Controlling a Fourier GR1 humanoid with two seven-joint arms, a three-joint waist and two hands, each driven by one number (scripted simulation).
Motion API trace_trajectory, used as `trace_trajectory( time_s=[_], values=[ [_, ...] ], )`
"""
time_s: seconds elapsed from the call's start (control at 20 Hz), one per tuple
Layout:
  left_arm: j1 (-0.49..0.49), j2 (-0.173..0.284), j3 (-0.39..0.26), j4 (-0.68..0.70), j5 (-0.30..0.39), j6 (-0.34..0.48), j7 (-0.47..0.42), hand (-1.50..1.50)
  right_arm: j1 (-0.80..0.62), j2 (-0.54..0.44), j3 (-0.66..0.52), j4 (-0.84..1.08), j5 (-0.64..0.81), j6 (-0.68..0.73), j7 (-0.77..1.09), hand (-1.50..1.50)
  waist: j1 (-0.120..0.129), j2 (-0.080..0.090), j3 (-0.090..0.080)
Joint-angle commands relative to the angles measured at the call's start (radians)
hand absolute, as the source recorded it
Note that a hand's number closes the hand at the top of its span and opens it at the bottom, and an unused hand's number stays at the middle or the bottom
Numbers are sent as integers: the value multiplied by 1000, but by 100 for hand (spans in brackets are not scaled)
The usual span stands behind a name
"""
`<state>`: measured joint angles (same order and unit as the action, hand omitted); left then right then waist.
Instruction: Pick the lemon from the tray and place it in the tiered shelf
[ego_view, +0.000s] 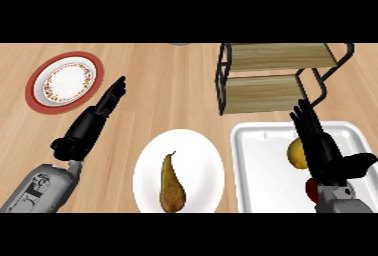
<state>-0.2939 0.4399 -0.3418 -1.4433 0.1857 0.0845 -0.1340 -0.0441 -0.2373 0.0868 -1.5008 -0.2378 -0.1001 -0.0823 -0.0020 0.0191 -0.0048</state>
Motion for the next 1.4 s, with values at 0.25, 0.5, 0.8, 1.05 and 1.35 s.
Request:
trace_trajectory(
  time_s=[0.25,0.5,0.8,1.05,1.35],
  values=[
    [101,-32,216,-41,46,251,121,0,-139,-99,-169,56,37,-99,18,150,35,-23,5],
    [202,-53,199,-130,65,252,169,0,-106,-49,-350,87,-95,-165,-32,-150,12,-23,6],
    [196,-94,180,-179,13,311,228,0,15,-213,-242,-165,-39,5,128,-150,-10,-24,4],
    [178,-37,238,-174,50,263,242,0,48,-421,-156,-268,45,128,356,-150,-10,-24,1],
    [185,-50,215,-206,35,268,247,0,-20,-614,-34,-343,276,159,636,-150,23,-19,-1]
  ],
)
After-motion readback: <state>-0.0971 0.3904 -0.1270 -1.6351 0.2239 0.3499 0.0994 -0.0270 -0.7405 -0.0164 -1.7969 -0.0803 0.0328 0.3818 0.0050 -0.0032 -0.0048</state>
